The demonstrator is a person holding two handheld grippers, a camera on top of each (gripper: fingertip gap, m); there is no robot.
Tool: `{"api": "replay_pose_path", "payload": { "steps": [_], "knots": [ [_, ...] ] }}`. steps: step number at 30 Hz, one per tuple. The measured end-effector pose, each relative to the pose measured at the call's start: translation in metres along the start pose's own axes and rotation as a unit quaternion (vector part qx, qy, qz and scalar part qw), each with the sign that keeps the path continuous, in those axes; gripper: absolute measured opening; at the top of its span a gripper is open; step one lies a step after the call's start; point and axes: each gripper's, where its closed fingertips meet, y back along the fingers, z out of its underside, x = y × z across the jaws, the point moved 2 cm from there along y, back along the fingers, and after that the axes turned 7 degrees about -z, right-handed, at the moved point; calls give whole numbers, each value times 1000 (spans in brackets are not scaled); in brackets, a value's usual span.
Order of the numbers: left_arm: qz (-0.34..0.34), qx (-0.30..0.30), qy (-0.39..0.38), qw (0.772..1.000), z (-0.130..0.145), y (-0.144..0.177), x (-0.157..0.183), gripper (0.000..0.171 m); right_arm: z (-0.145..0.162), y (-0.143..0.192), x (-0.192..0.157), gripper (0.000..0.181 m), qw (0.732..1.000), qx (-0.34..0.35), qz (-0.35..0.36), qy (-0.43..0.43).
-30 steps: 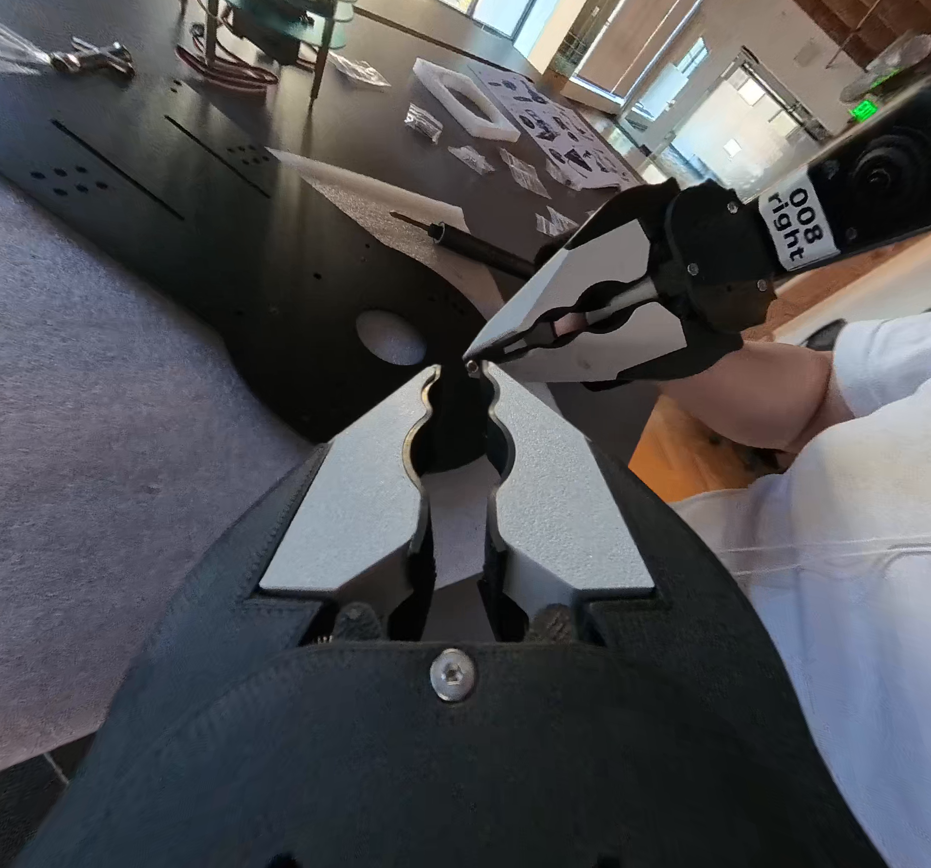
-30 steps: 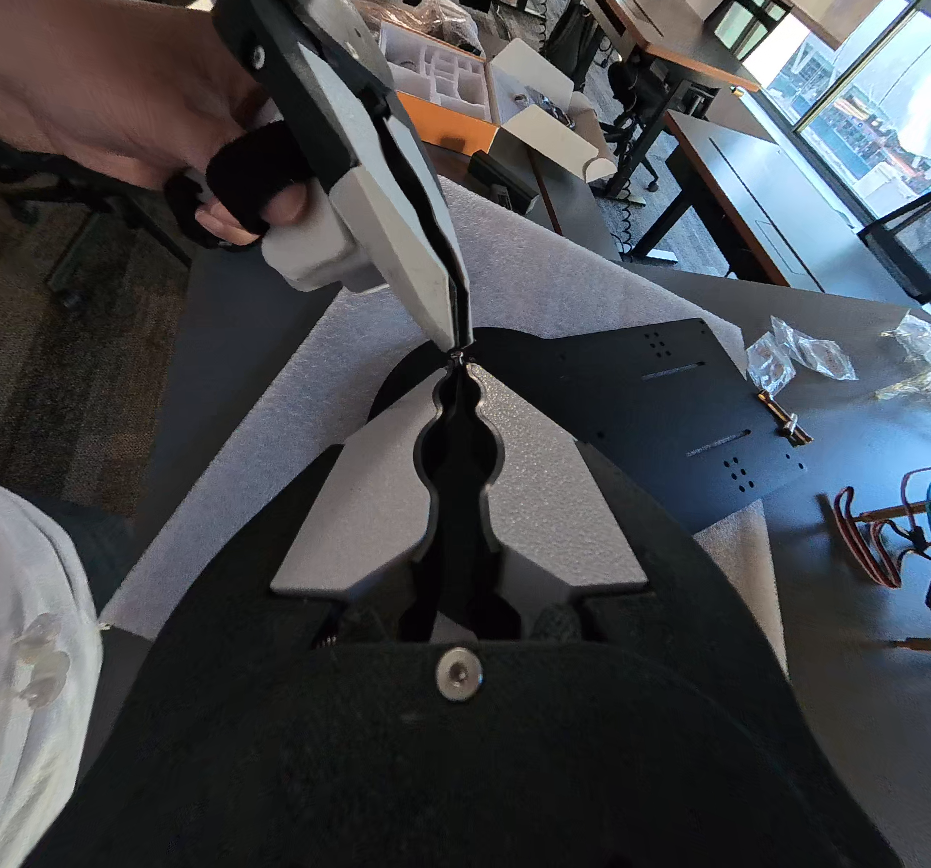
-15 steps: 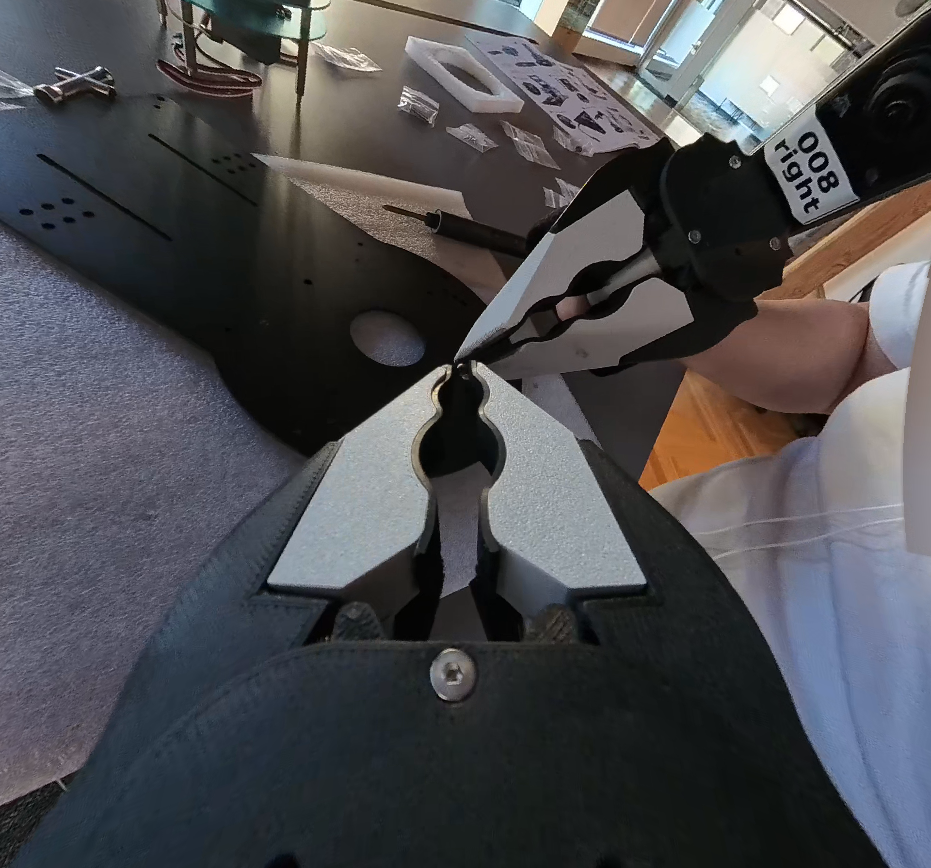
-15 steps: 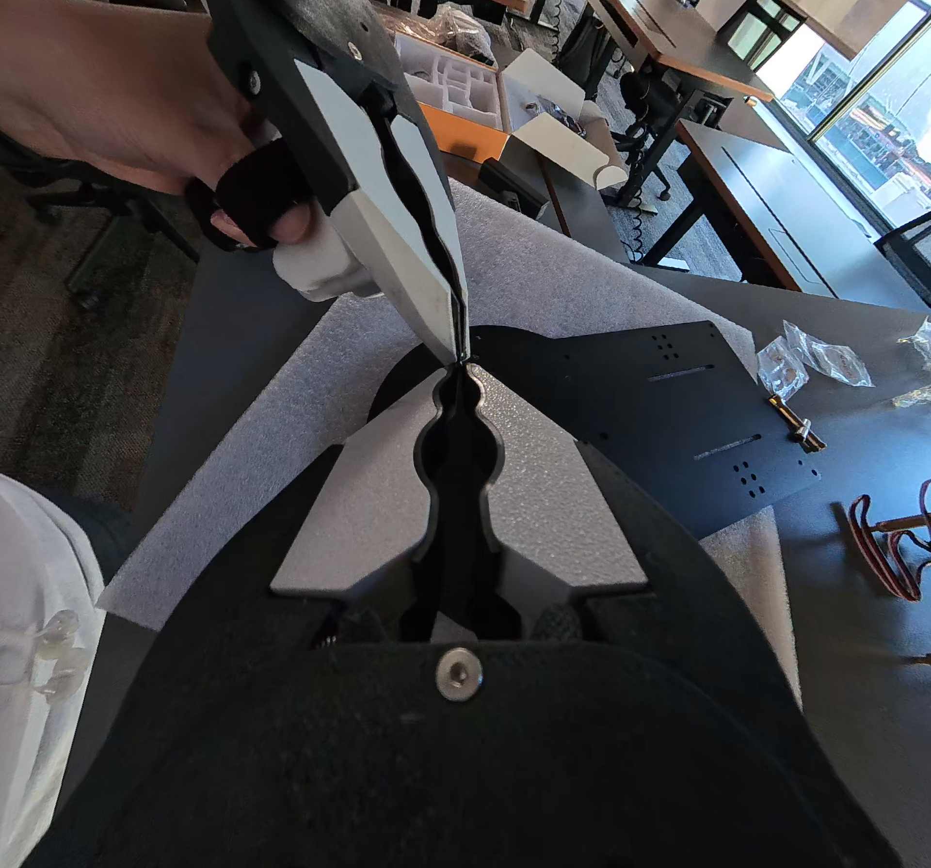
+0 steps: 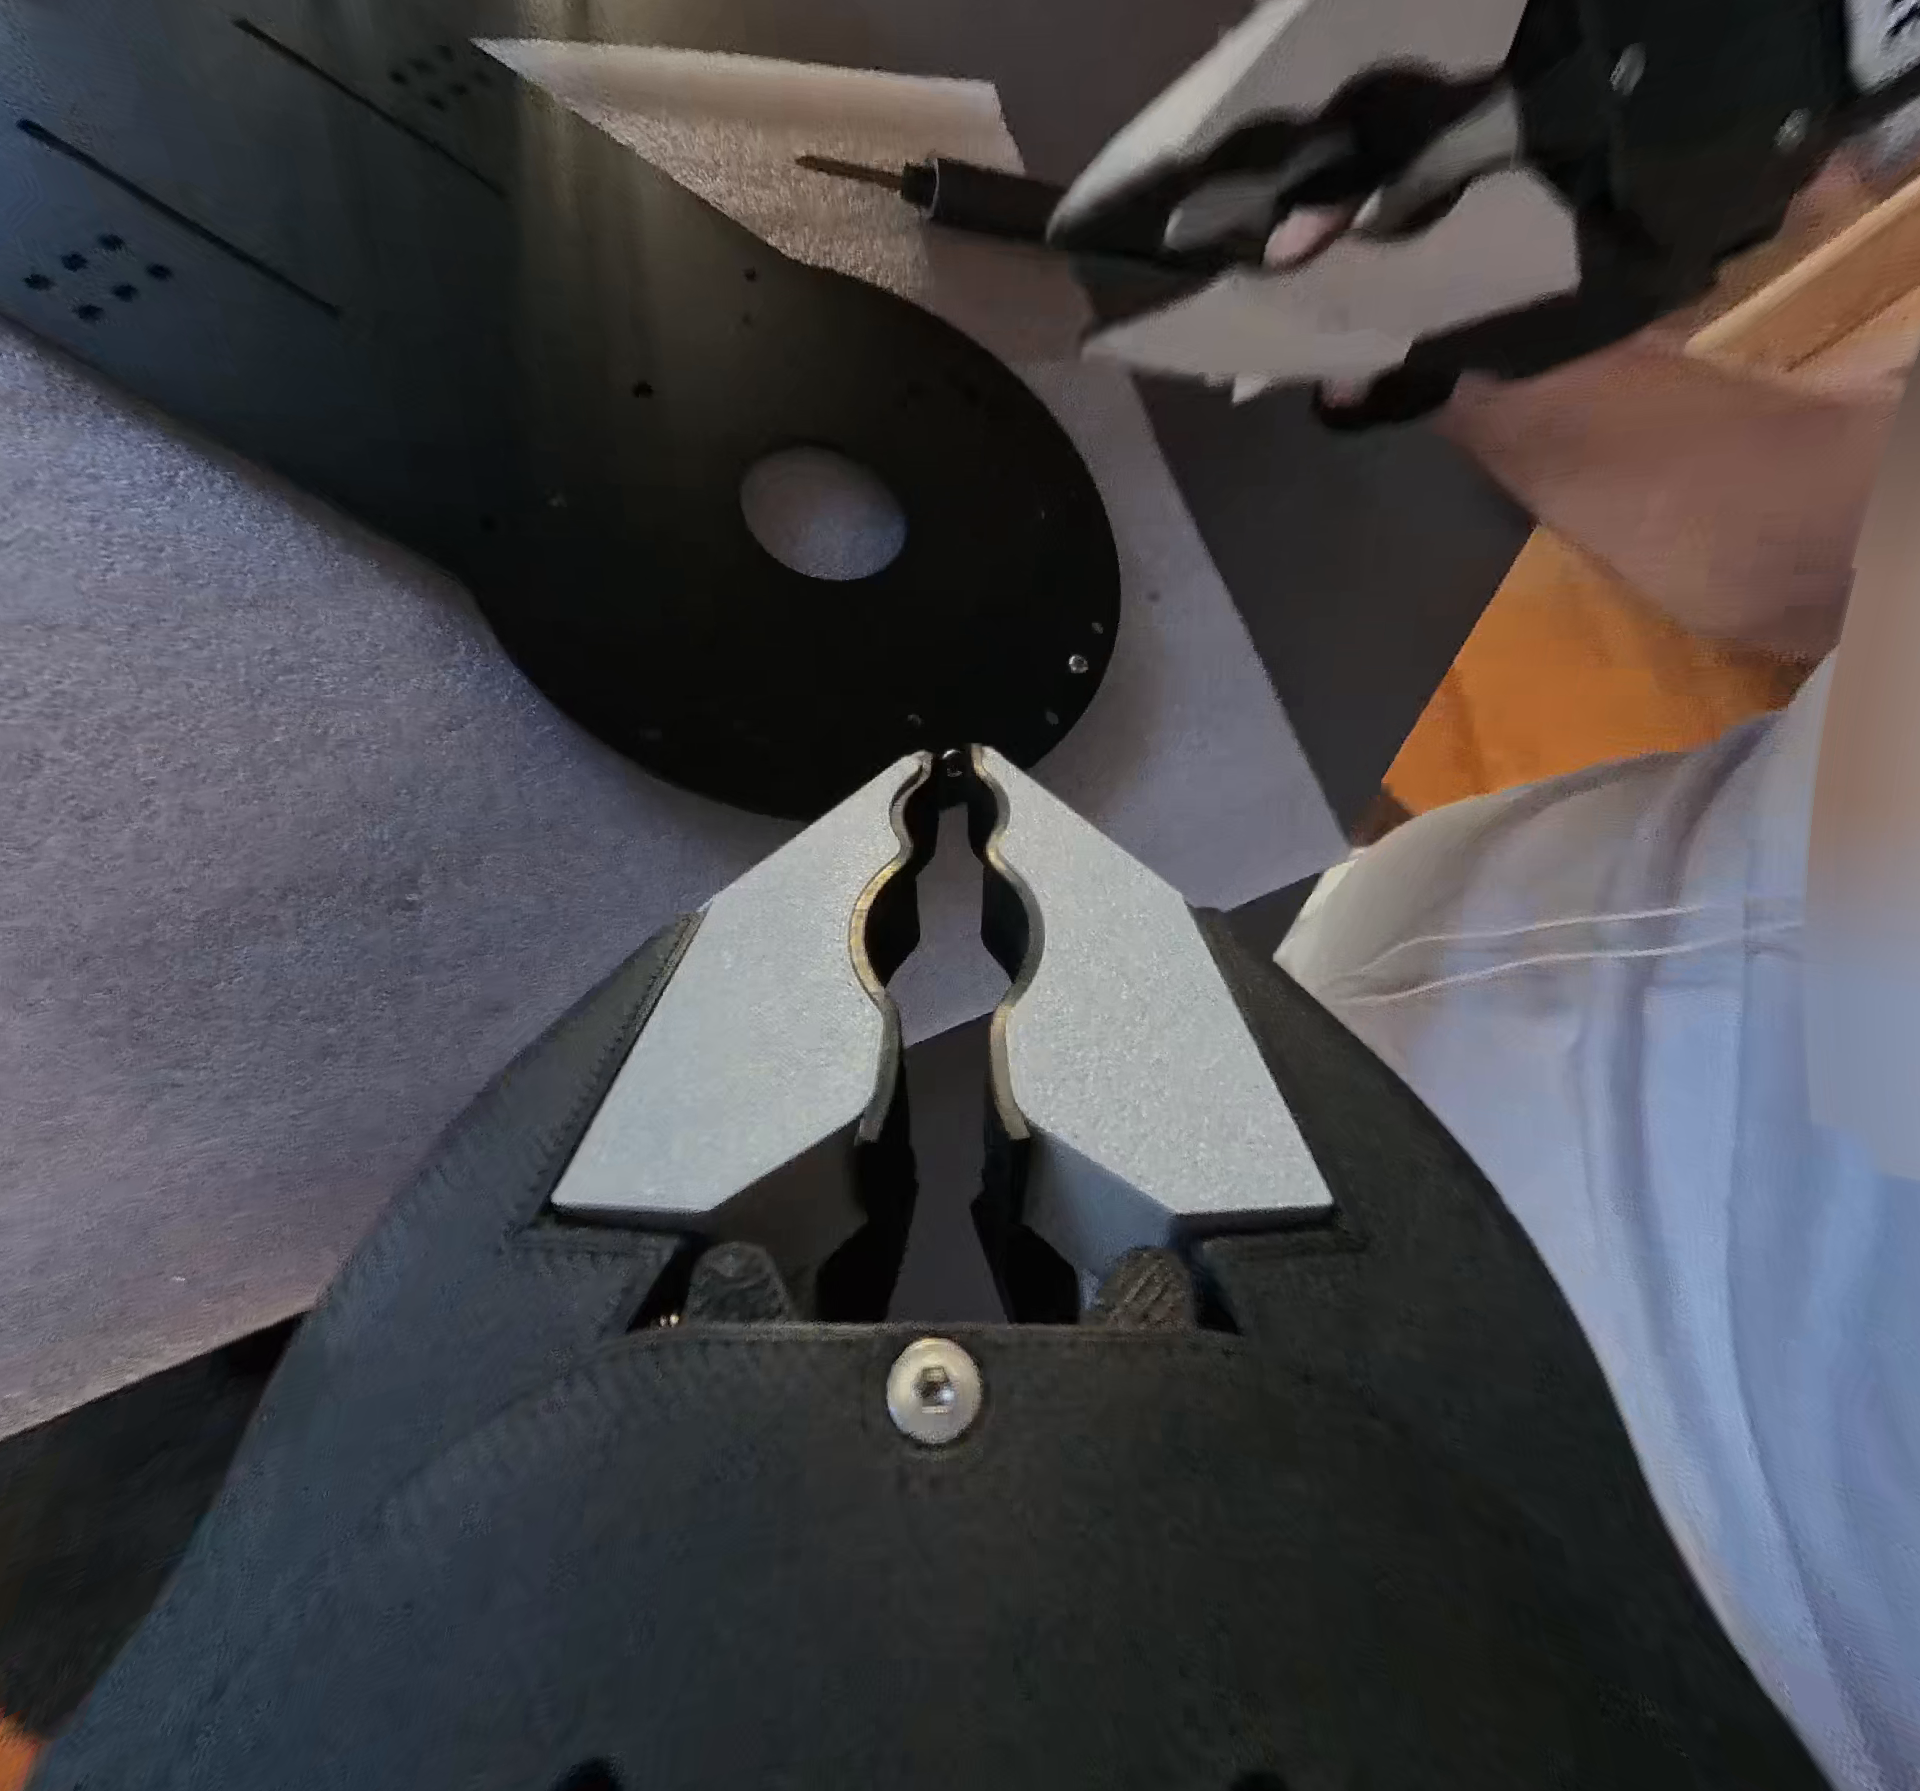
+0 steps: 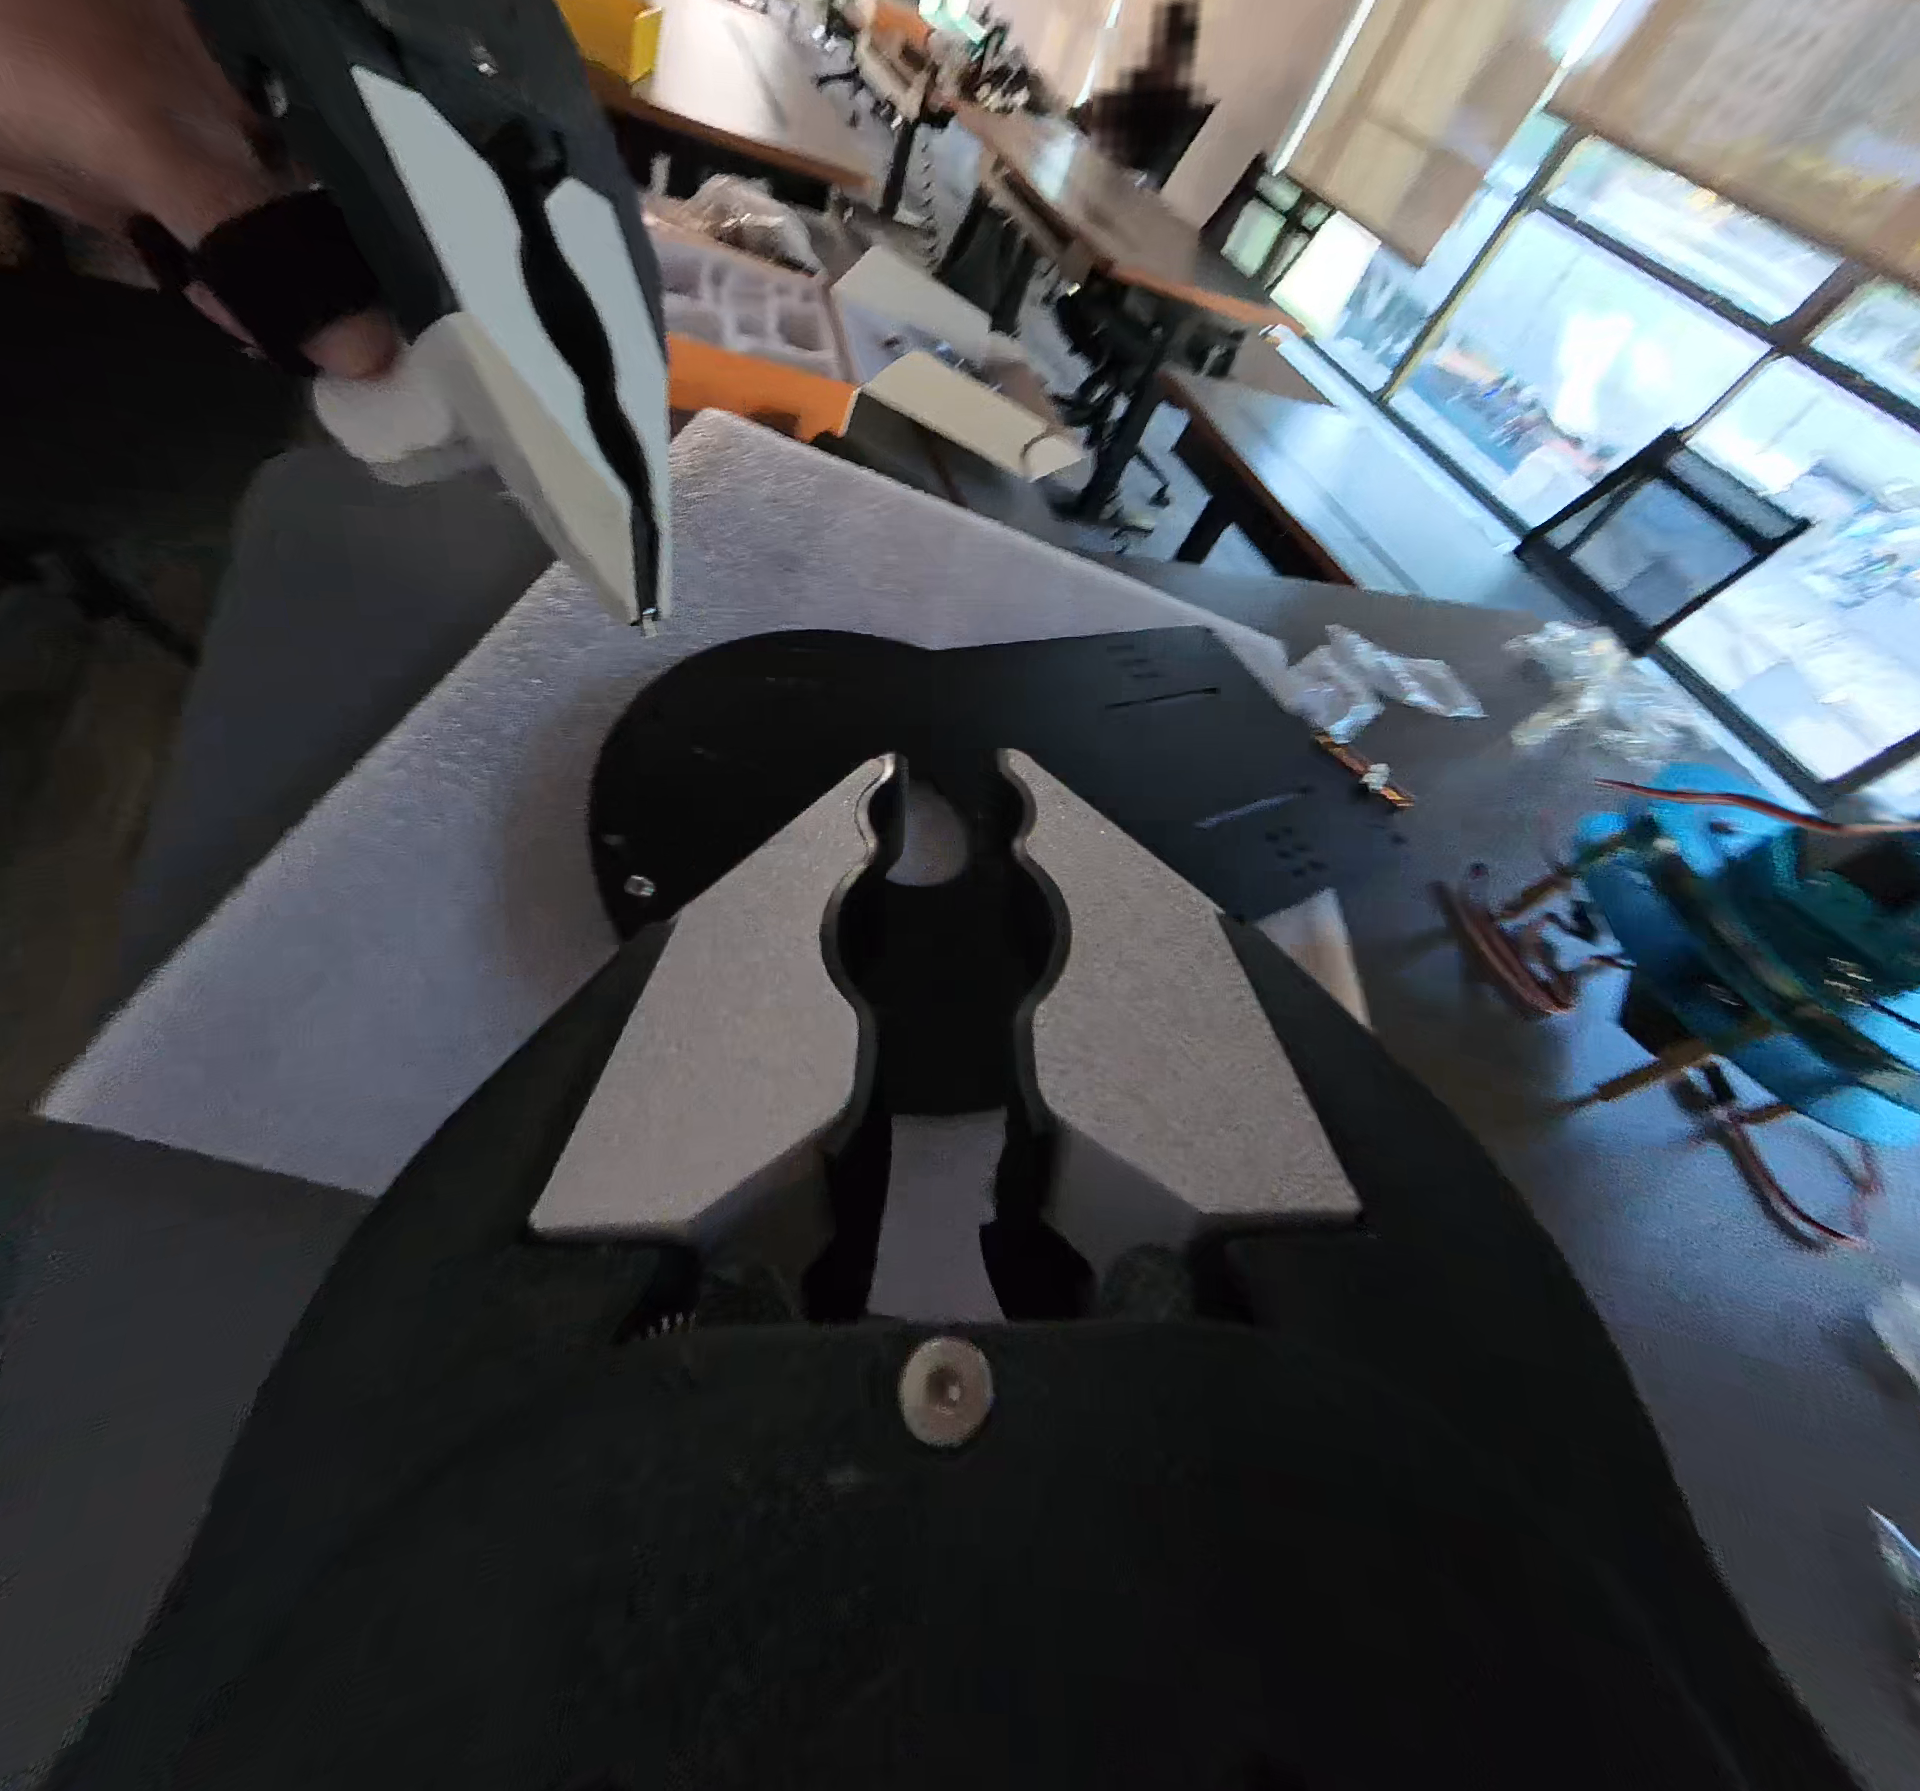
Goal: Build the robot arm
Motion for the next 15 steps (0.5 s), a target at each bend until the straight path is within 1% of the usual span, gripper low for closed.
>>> {"api": "replay_pose_path", "payload": {
  "steps": [2,4,6,11,15],
  "knots": [
    [-16,-25,-33,999,2,-4,-1,2,4,9,11,15,1000,6,23,-1],
    [-15,-47,-54,997,5,-9,0,3,12,13,17,15,999,-3,30,-17],
    [-15,-52,-66,996,5,-12,0,3,17,16,19,15,999,-1,35,-31],
    [-22,-82,-101,991,10,-14,-4,3,12,20,22,16,998,15,38,-39],
    [-27,-86,-126,988,8,-16,-4,3,9,23,21,17,998,25,36,-44]
  ]
}}
